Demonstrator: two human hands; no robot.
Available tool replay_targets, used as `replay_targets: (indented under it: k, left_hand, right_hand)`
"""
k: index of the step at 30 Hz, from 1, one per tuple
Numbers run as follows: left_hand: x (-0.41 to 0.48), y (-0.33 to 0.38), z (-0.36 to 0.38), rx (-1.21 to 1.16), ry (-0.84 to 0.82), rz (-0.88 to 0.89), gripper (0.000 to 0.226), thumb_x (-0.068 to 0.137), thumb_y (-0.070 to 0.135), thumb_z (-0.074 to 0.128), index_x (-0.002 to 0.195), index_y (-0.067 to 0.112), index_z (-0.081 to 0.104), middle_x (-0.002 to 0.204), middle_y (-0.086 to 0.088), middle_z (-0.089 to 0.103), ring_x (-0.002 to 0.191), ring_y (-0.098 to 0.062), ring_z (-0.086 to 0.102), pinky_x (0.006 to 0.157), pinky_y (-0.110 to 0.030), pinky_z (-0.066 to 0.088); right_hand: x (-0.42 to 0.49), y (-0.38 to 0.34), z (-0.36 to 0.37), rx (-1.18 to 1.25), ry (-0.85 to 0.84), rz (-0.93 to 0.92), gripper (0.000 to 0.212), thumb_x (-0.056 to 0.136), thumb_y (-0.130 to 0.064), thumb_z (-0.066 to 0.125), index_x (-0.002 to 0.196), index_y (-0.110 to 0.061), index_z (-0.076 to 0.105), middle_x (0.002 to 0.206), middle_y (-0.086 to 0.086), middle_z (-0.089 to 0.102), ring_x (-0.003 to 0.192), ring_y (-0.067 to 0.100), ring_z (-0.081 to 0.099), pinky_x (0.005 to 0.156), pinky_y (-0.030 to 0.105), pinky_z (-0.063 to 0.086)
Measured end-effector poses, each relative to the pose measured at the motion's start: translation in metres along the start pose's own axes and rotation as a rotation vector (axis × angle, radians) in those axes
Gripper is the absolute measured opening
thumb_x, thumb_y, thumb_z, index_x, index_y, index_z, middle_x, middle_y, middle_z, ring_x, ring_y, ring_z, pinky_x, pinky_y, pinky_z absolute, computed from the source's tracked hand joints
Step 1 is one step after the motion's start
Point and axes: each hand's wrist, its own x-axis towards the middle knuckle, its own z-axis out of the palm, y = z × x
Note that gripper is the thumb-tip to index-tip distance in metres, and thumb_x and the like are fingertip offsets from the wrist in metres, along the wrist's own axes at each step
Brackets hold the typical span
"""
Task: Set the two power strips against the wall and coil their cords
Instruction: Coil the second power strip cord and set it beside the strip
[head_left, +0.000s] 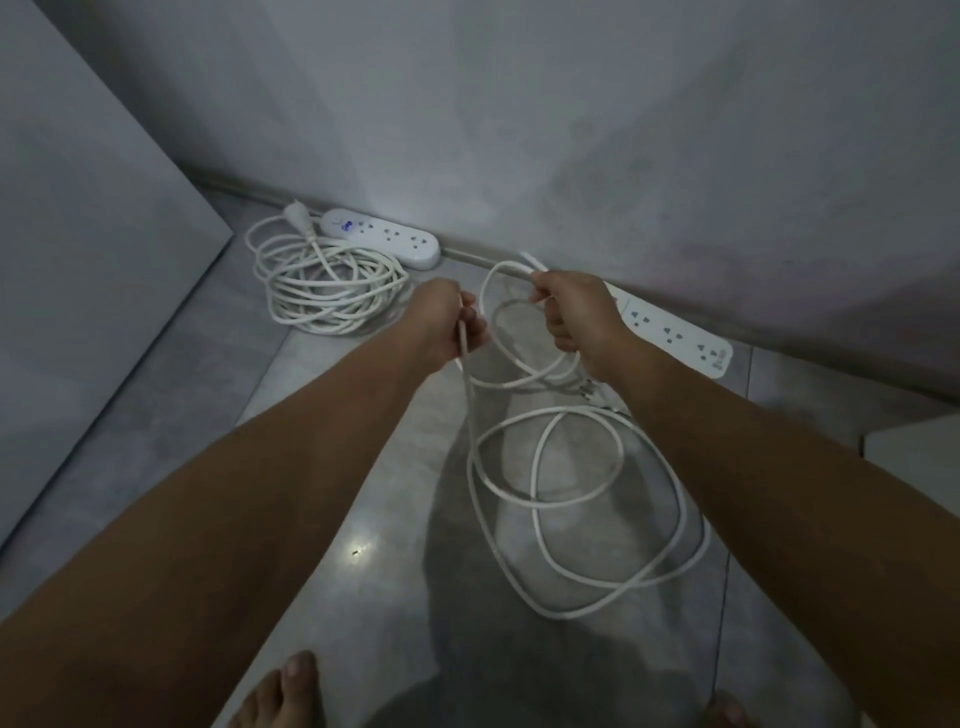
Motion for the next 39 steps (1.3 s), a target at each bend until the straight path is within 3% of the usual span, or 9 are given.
replay_targets:
  k: [4,6,12,18,23,29,34,37,39]
  left_hand:
    - [-0.004,0.015,0.003,0.247,-0.058,-0.073,0.033,0.097,0.019,0.032,0.080,0.011,0.059,0.075,-0.007,0.052,0.066,-0.019,0.047,0.064,-0.028,0.038]
    - [-0.007,0.019,0.014,0.372,-0.092,-0.050,0.034,0.095,0.021,0.033,0.079,0.015,0.062,0.078,-0.004,0.051,0.065,-0.016,0.043,0.062,-0.026,0.033]
    - [-0.011,0.014,0.026,0.470,-0.005,0.170,0.023,0.088,0.026,0.049,0.077,0.018,0.067,0.075,0.003,0.062,0.063,-0.011,0.057,0.065,-0.025,0.038]
    - [-0.017,-0.014,0.009,0.386,0.080,0.277,0.013,0.090,0.010,0.044,0.088,0.006,0.057,0.076,-0.011,0.065,0.062,-0.023,0.065,0.062,-0.028,0.053]
    - [-0.021,-0.059,-0.012,0.670,-0.390,-0.073,0.025,0.091,0.010,0.046,0.106,0.018,0.064,0.102,0.000,0.065,0.092,-0.013,0.057,0.082,-0.028,0.044]
    - [-0.033,-0.099,-0.006,0.682,-0.610,-0.299,0.018,0.088,0.028,0.058,0.100,0.024,0.070,0.097,0.015,0.066,0.096,-0.006,0.052,0.086,-0.023,0.035]
    - [-0.042,-0.132,0.015,0.805,-0.542,-0.058,0.092,0.066,0.059,0.070,0.140,0.013,0.045,0.144,-0.001,0.049,0.126,-0.012,0.050,0.106,-0.024,0.039]
    - [-0.043,-0.128,0.026,0.812,-0.530,0.047,0.076,0.089,0.043,0.060,0.151,0.018,0.023,0.156,0.008,0.025,0.134,-0.007,0.035,0.105,-0.018,0.030]
    - [-0.043,-0.121,0.029,0.794,-0.513,0.106,0.055,0.098,0.040,0.046,0.148,0.023,0.032,0.153,0.014,0.024,0.131,-0.003,0.036,0.100,-0.014,0.029]
  right_hand:
    - [-0.008,0.006,0.004,-0.230,-0.071,-0.040,0.012,0.082,-0.020,0.063,0.072,-0.014,0.064,0.051,-0.003,0.054,0.033,0.007,0.031,0.037,0.018,0.022]
    - [-0.011,0.006,0.004,-0.312,-0.115,-0.059,0.014,0.081,-0.020,0.066,0.068,-0.016,0.063,0.068,0.005,0.061,0.036,0.007,0.034,0.040,0.020,0.024]
    - [-0.016,-0.003,0.000,-0.475,-0.073,-0.168,0.007,0.080,-0.014,0.067,0.074,-0.012,0.064,0.064,0.002,0.055,0.056,0.012,0.046,0.052,0.024,0.033]
    - [-0.004,-0.001,0.000,0.041,-0.114,0.001,0.013,0.094,-0.016,0.055,0.081,-0.013,0.059,0.054,-0.001,0.046,0.047,0.010,0.042,0.048,0.020,0.039]
    - [0.002,-0.014,-0.003,0.343,-0.123,0.088,0.009,0.100,-0.015,0.047,0.091,-0.012,0.049,0.040,-0.006,0.036,0.046,0.010,0.039,0.050,0.021,0.046]
    - [0.011,-0.032,-0.003,0.537,-0.075,0.140,0.020,0.099,-0.015,0.047,0.080,-0.011,0.051,0.033,-0.005,0.032,0.028,0.005,0.033,0.036,0.013,0.035]
    - [0.014,-0.041,0.007,0.673,-0.103,0.150,0.029,0.102,-0.016,0.042,0.073,-0.012,0.044,0.032,-0.005,0.029,0.025,0.005,0.030,0.032,0.011,0.028]
    - [0.015,-0.039,0.012,0.711,-0.132,0.155,0.030,0.102,-0.019,0.041,0.074,-0.011,0.044,0.032,-0.005,0.028,0.025,0.005,0.029,0.032,0.011,0.028]
    - [0.015,-0.039,0.010,0.725,-0.149,0.157,0.031,0.103,-0.020,0.039,0.074,-0.011,0.043,0.033,-0.005,0.028,0.025,0.006,0.028,0.031,0.012,0.027]
